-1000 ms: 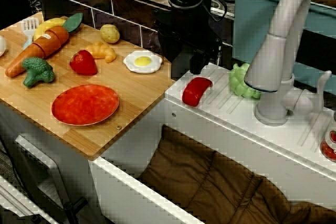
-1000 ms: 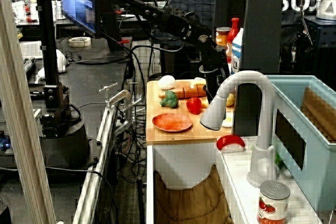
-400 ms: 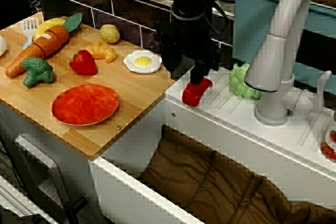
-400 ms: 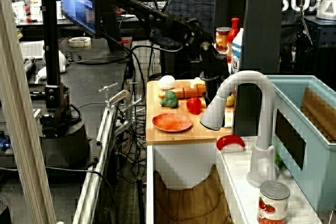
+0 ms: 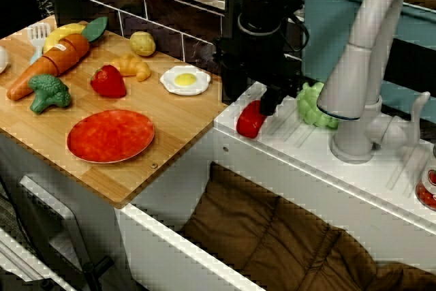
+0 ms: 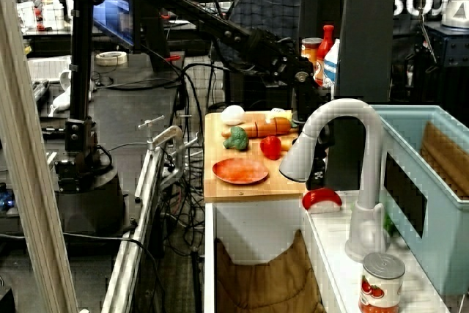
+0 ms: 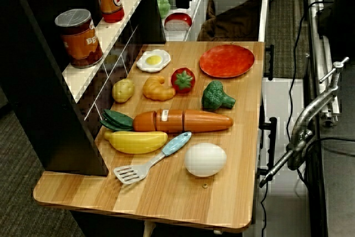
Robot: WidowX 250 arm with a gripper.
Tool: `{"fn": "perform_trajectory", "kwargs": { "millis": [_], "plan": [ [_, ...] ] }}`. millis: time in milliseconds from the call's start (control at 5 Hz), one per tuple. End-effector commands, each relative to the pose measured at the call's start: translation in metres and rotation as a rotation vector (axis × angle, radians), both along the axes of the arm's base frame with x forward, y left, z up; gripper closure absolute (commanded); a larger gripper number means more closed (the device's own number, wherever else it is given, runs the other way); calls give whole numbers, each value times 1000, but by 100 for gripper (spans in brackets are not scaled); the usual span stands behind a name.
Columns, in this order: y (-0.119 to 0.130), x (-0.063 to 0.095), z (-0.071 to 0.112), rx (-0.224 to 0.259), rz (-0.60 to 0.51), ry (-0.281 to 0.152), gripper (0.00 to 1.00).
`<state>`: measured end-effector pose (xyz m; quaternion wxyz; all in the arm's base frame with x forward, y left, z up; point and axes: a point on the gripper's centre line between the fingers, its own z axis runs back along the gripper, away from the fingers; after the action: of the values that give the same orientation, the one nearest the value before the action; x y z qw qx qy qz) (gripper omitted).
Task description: Put sushi on plate
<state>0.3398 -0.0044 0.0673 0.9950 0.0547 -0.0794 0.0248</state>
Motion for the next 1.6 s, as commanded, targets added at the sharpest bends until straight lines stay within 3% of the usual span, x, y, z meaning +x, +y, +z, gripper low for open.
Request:
{"fn": "perform_trajectory", "kwargs": {
  "millis": [0, 600, 1400],
  "plan": [
    [5, 13, 10, 7, 1, -43, 0],
    [9, 10, 3, 34, -17, -82, 0],
    [16, 16, 0, 4, 42, -83, 0]
  ]
}}
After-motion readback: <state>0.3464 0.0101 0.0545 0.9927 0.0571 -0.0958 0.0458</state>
